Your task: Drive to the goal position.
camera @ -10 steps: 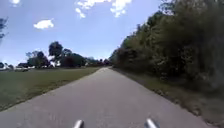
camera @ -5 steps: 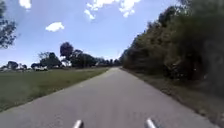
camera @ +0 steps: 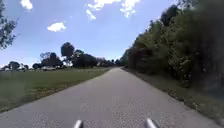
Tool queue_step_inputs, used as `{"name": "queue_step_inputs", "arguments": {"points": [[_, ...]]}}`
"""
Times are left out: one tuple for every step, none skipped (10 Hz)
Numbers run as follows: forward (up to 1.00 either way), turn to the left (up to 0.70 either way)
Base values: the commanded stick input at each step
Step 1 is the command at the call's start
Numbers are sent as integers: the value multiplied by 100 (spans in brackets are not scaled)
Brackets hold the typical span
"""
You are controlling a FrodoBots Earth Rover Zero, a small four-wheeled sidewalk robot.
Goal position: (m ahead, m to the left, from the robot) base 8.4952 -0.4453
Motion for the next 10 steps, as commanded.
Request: {"name": "queue_step_inputs", "arguments": {"points": [[50,0],[50,0],[50,0],[50,0],[50,0],[50,0],[50,0],[50,0],[50,0],[50,0]]}}
